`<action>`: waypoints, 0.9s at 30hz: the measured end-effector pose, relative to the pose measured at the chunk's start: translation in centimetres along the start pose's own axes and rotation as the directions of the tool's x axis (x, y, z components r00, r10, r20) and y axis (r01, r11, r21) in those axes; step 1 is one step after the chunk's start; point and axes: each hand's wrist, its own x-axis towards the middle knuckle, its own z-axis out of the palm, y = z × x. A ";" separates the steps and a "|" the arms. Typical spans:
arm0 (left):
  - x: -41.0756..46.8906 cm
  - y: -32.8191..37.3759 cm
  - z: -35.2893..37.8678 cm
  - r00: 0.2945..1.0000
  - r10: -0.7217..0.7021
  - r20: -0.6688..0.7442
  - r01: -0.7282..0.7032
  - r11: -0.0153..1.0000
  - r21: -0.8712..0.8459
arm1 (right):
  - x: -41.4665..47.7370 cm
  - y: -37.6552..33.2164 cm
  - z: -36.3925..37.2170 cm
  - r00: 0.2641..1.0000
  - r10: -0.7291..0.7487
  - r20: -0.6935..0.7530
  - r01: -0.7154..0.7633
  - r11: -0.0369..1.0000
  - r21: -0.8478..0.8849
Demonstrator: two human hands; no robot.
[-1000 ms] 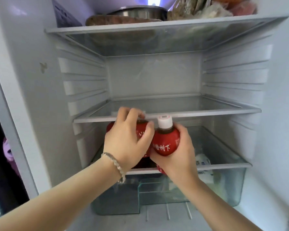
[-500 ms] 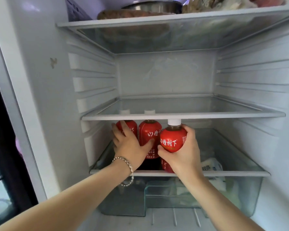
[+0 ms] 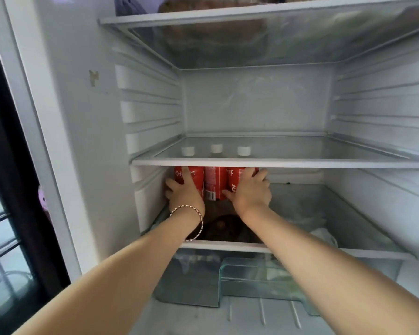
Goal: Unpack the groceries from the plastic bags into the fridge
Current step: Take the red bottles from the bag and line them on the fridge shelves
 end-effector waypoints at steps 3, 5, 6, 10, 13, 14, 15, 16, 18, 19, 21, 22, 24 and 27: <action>0.4 0.2 0.2 0.998 -0.052 0.023 0.055 0.989 -0.140 | 1.4 -0.1 1.1 0.999 0.015 0.045 -0.015 1.000 0.004; 0.7 0.2 0.6 0.992 -0.105 0.063 0.117 0.967 -0.227 | 1.8 -0.2 1.9 0.996 0.034 0.086 -0.036 0.999 0.022; 1.0 0.3 0.9 0.989 -0.116 0.094 0.137 0.956 -0.258 | 1.9 -0.4 2.2 0.994 0.039 0.100 -0.044 0.998 0.051; 2.4 0.9 1.3 0.974 -0.108 0.198 0.158 0.954 -0.254 | 2.5 -1.1 2.5 0.985 0.047 0.168 -0.085 0.970 0.227; 3.1 1.1 1.5 0.968 -0.082 0.236 0.137 0.964 -0.228 | 2.5 -0.8 2.8 0.979 0.048 0.197 -0.103 0.956 0.276; 3.3 1.1 1.6 0.966 -0.074 0.248 0.133 0.965 -0.227 | 2.4 -0.5 2.8 0.980 0.037 0.196 -0.094 0.952 0.290; 3.4 1.1 1.7 0.964 -0.072 0.256 0.131 0.966 -0.224 | 2.4 -0.3 2.7 0.981 0.025 0.191 -0.085 0.947 0.311; 3.6 1.0 1.8 0.962 -0.070 0.264 0.130 0.968 -0.217 | 2.5 -0.1 2.6 0.981 0.012 0.192 -0.076 0.940 0.333; 3.9 0.9 2.0 0.957 -0.074 0.282 0.127 0.976 -0.175 | 2.9 0.3 2.5 0.974 -0.022 0.227 -0.052 0.948 0.313; 4.0 0.9 1.9 0.956 -0.073 0.284 0.121 0.981 -0.154 | 3.2 0.4 2.5 0.968 -0.037 0.248 -0.032 0.962 0.270; 4.3 0.8 1.7 0.953 -0.075 0.292 0.125 0.980 -0.158 | 3.5 0.4 2.5 0.963 -0.038 0.266 -0.012 0.983 0.182; 4.5 0.7 1.6 0.948 -0.077 0.308 0.134 0.976 -0.169 | 3.5 0.3 2.6 0.963 -0.025 0.267 -0.006 0.993 0.118; 4.8 0.7 1.4 0.941 -0.066 0.331 0.129 0.976 -0.174 | 3.3 -0.2 2.7 0.971 -0.013 0.237 0.039 0.994 -0.105; 4.8 0.4 1.5 0.938 -0.058 0.341 0.121 0.979 -0.165 | 3.1 -1.2 3.6 0.961 -0.197 0.195 0.247 0.928 -0.281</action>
